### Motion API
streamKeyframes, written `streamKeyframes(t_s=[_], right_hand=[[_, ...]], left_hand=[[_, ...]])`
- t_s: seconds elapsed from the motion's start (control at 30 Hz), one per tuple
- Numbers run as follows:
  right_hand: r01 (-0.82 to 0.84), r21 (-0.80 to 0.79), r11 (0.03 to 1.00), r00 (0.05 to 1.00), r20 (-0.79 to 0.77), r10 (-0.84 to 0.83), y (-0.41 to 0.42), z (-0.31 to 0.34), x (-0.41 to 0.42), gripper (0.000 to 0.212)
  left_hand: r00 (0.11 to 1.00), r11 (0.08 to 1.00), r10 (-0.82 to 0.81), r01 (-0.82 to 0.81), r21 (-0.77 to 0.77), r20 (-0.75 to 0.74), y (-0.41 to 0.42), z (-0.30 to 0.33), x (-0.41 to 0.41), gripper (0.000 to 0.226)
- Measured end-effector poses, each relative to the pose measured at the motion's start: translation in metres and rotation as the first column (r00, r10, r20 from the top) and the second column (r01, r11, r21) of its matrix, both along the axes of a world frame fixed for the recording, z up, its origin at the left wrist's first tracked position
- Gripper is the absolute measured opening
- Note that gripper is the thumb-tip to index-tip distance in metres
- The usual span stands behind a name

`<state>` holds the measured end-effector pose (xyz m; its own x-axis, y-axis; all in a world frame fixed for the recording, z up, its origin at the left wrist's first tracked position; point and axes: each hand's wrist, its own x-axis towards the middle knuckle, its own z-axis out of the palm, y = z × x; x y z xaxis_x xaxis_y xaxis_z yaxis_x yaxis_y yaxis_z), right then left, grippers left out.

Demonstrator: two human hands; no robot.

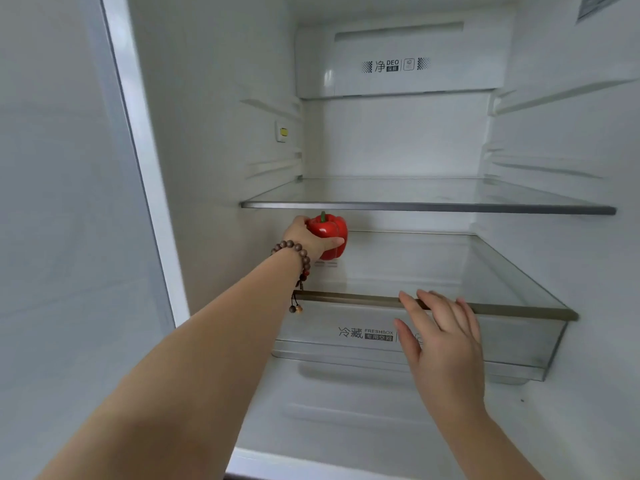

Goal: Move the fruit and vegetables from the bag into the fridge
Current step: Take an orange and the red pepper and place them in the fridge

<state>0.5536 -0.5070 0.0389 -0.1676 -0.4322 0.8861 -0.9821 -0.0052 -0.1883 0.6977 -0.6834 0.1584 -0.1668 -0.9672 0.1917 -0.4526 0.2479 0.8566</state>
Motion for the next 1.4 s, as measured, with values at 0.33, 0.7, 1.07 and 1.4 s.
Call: streamKeyframes(t_s=[0.33,0.7,1.07,1.4], right_hand=[[0.028,-0.064,0.998,0.998,-0.047,-0.031,-0.009,-0.009,-0.005,0.029],[0.036,-0.108,0.993,0.999,-0.028,-0.039,-0.015,-0.009,-0.004,0.028],[0.018,-0.040,0.999,1.000,0.020,-0.018,-0.008,-0.005,0.003,0.034],[0.038,-0.021,0.999,0.999,0.020,-0.038,-0.008,-0.003,0.005,0.036]], left_hand=[[0.999,0.998,-0.007,0.005,0.067,0.034,-0.049,0.001,-0.017,0.076],[0.992,0.998,-0.002,-0.006,0.063,0.125,-0.055,0.008,-0.020,0.077],[0.925,0.978,0.045,0.037,-0.207,0.377,0.015,0.014,0.014,0.076],[0.894,0.838,0.179,0.079,-0.539,0.410,0.117,-0.034,0.052,0.065]])
